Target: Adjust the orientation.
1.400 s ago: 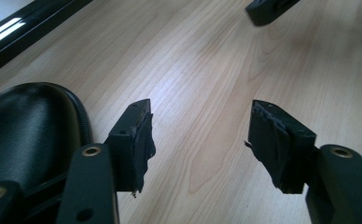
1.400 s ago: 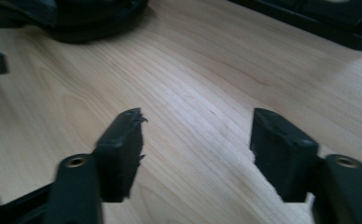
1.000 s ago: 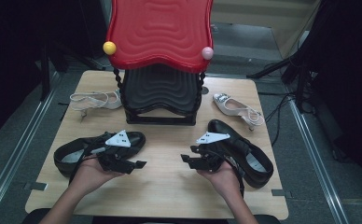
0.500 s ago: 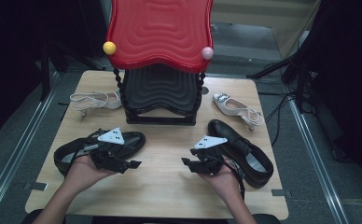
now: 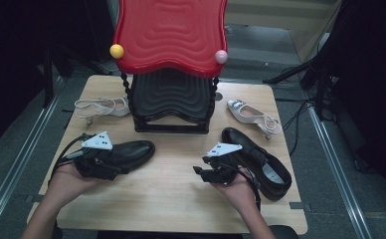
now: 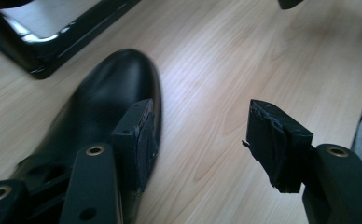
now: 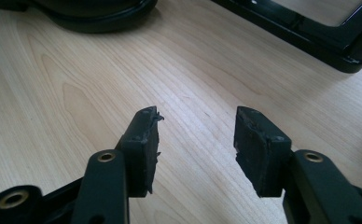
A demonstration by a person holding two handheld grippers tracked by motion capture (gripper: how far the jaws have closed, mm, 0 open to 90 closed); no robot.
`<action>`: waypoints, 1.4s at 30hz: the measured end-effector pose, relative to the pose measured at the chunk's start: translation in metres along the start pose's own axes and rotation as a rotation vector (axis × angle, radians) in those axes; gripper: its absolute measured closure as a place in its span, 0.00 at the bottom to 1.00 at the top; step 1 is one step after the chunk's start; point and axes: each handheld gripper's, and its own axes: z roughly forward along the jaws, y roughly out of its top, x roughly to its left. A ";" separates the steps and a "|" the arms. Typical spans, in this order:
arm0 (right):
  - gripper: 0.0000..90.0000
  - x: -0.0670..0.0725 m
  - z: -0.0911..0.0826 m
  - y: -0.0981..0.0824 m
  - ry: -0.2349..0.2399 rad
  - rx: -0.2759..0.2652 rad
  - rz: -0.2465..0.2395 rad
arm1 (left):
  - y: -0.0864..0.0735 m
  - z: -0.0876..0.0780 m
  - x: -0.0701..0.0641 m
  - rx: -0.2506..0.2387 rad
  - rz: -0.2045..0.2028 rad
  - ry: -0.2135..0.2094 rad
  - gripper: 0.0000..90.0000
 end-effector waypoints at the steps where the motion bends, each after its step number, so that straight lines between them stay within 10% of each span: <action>1: 0.56 0.000 0.000 0.000 0.000 0.000 0.000 | 0.000 0.000 0.000 0.000 0.000 0.000 0.47; 26: 0.55 -0.001 0.016 0.013 0.029 -0.002 -0.033 | -0.046 -0.057 0.023 0.022 -0.134 0.153 0.48; 34: 0.55 0.000 0.020 0.017 0.036 0.003 -0.040 | -0.059 -0.042 0.032 0.047 -0.189 0.146 0.48; 42: 0.55 0.000 0.021 0.016 0.034 0.009 -0.045 | -0.051 -0.013 0.029 0.080 -0.144 0.141 0.51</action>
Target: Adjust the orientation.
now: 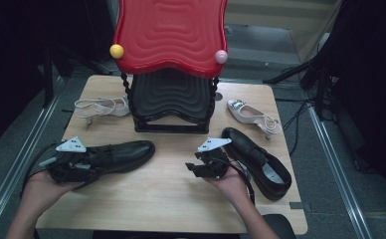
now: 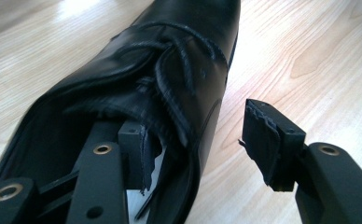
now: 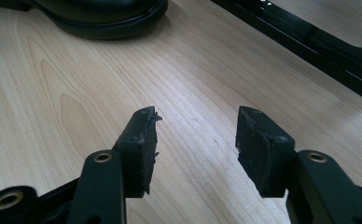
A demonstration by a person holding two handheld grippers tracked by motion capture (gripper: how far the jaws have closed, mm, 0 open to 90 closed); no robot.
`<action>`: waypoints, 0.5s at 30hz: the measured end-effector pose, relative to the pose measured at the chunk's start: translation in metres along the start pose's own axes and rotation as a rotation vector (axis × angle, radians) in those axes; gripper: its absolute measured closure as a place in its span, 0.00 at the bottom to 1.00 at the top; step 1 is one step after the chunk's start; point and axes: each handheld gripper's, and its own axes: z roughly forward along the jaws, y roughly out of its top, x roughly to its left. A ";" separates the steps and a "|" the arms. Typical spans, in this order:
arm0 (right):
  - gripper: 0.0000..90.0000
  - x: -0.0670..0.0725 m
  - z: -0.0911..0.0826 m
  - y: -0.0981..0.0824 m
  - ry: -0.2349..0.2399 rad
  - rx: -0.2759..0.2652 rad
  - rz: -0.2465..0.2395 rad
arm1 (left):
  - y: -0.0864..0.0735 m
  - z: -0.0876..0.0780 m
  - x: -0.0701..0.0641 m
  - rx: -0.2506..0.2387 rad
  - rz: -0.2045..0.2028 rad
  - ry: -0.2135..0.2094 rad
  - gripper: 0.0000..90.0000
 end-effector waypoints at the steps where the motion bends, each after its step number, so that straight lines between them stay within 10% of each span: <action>1: 0.55 0.000 0.000 0.000 0.000 0.001 0.001 | 0.001 0.004 -0.001 0.008 0.008 0.006 0.50; 15: 0.54 0.003 -0.001 -0.003 -0.015 0.023 -0.004 | 0.007 0.019 0.013 -0.017 -0.021 -0.114 0.69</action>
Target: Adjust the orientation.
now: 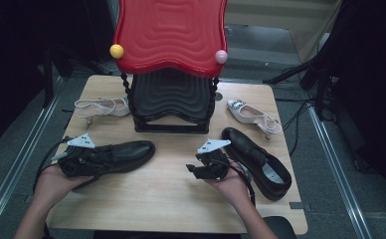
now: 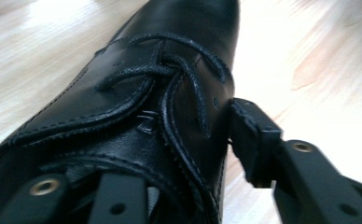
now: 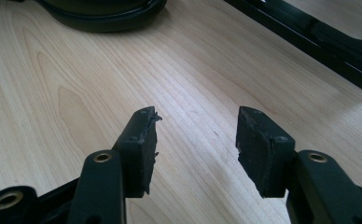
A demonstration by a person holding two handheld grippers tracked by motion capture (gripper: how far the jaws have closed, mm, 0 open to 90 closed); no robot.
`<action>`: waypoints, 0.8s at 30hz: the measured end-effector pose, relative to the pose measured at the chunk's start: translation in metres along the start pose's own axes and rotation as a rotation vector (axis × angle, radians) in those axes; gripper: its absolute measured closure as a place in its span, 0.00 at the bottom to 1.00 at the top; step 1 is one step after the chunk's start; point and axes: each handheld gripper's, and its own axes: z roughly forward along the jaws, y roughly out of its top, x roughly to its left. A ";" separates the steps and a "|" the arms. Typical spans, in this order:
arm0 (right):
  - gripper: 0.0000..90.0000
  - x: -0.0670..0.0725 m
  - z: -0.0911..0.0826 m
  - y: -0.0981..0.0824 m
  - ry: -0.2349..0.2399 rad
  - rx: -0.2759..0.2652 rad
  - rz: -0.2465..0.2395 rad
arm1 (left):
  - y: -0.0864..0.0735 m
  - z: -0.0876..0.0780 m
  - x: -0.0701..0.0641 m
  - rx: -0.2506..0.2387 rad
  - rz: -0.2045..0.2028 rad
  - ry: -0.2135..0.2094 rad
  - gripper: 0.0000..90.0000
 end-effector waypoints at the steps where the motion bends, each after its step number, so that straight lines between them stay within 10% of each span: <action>1: 0.54 0.000 0.000 0.000 0.002 0.005 0.002 | 0.000 -0.001 0.001 -0.003 -0.004 -0.012 0.73; 7: 0.55 -0.001 -0.004 -0.001 -0.007 -0.001 0.011 | 0.003 -0.006 0.002 -0.028 -0.043 -0.051 0.84; 24: 0.54 -0.005 -0.019 -0.013 -0.037 -0.037 0.051 | 0.041 0.015 -0.037 -0.027 0.037 -0.122 0.84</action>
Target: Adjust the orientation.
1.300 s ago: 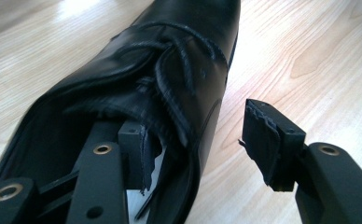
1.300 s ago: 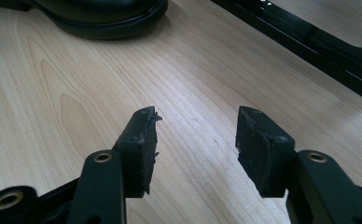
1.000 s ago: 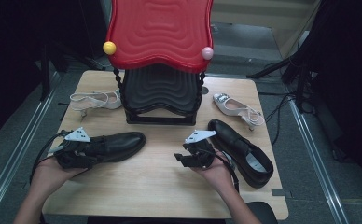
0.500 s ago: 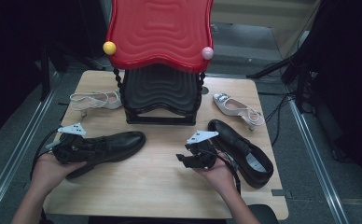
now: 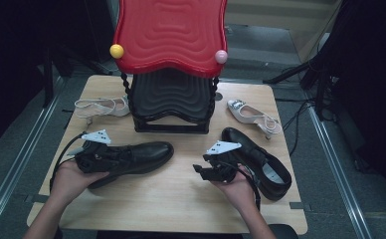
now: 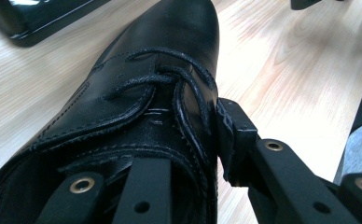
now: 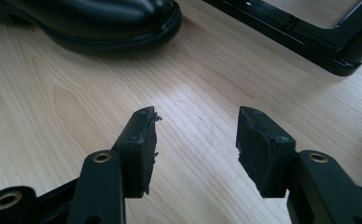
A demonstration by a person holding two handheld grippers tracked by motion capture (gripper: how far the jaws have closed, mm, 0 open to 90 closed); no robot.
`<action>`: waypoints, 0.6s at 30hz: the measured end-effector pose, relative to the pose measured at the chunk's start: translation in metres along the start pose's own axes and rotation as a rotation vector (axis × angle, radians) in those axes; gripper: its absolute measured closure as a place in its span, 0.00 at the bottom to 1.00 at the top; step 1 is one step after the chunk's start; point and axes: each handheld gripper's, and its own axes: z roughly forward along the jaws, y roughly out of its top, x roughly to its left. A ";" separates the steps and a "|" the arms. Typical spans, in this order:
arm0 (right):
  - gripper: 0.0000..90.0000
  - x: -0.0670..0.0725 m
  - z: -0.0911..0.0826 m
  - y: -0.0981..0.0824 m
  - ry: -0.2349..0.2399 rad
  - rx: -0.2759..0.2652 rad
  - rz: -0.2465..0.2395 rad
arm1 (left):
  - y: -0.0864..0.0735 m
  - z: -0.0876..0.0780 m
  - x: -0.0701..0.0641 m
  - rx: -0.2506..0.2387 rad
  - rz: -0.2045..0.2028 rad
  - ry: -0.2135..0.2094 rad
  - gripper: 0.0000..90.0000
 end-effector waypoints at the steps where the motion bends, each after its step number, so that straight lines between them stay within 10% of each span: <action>1: 0.54 0.000 0.000 0.000 0.000 0.000 0.000 | 0.000 0.000 0.000 0.000 0.000 0.000 0.84; 18: 0.54 -0.002 -0.023 -0.018 -0.058 -0.048 0.049 | 0.052 0.054 -0.034 0.020 0.041 -0.073 0.85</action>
